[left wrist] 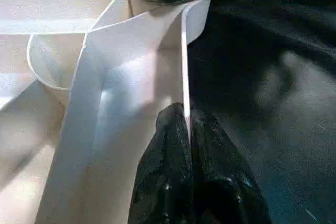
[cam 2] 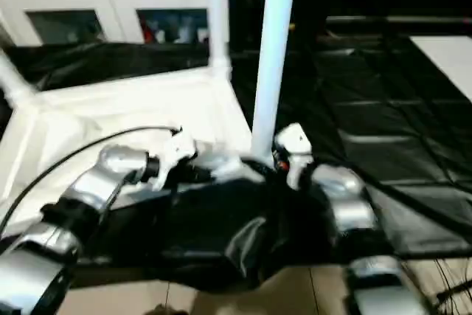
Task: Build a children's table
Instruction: Rotate leg to tighten
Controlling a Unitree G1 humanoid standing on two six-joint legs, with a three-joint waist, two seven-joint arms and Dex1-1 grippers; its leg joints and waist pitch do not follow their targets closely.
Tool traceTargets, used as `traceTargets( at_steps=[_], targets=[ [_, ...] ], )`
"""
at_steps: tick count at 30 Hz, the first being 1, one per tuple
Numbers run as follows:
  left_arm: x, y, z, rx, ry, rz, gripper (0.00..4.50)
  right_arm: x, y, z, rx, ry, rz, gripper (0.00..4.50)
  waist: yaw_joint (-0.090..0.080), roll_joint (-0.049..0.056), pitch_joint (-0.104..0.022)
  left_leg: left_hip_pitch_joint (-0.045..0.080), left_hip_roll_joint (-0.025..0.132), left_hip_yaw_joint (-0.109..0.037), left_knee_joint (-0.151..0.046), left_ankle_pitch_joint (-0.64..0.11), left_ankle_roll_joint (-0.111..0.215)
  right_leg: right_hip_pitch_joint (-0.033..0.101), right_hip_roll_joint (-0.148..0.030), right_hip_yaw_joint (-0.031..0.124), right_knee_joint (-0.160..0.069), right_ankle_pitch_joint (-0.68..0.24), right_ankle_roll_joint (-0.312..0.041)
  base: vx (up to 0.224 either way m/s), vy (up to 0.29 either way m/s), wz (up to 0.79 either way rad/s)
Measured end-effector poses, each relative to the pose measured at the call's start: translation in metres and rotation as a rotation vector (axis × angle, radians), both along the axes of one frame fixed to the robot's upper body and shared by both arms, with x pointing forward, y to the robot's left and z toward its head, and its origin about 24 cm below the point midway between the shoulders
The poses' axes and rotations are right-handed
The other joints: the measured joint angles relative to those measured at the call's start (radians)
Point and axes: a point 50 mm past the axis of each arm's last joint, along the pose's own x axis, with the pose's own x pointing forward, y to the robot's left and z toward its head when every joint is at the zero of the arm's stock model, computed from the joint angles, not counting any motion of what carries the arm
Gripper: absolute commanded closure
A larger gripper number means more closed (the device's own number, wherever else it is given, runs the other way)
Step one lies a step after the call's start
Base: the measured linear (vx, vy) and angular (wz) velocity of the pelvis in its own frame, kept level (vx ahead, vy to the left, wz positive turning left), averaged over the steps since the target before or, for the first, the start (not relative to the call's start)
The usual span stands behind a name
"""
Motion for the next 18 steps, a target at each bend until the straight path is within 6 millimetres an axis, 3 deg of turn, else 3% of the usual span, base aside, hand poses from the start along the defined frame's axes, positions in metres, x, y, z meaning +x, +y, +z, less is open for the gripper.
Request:
traceTargets(
  at_steps=[8, 16, 17, 18],
  targets=[
    [0.01, -0.005, 0.0, 0.017, -0.023, 0.09, 4.5, 0.013, 0.047, -0.002, 0.079, 0.021, -0.414, 1.94, -0.023, -0.001, 0.0, 0.001, 0.0, 0.0, -0.001, 0.0, -0.002, 0.001, 0.0, 0.0, -0.002, 0.001, 0.0, 0.0, 0.0, 0.0],
    [0.01, -0.005, 0.0, 0.014, -0.034, 0.083, 4.5, 0.011, 0.05, -0.001, 0.084, 0.008, -0.42, 1.94, -0.021, -0.005, 0.0, 0.001, -0.001, 0.0, -0.003, 0.0, -0.002, 0.001, 0.0, 0.0, -0.003, 0.001, 0.0, 0.0, 0.0, 0.0],
    [0.01, -0.004, 0.001, 0.013, -0.034, 0.078, 4.5, 0.011, 0.05, -0.002, 0.087, 0.003, -0.413, 1.59, -0.021, -0.005, 0.0, 0.001, -0.001, 0.0, -0.003, 0.0, -0.002, 0.001, 0.0, 0.0, -0.003, 0.001, 0.0, 0.0, 0.0, 0.0],
    [0.009, -0.004, 0.001, 0.012, -0.035, 0.073, 4.5, 0.01, 0.049, -0.001, 0.087, -0.001, -0.405, 1.59, -0.02, -0.006, 0.0, 0.001, -0.001, 0.0, -0.004, 0.0, -0.002, 0.001, 0.0, 0.0, -0.004, 0.001, 0.0, 0.0, 0.0, 0.0]
  ],
)
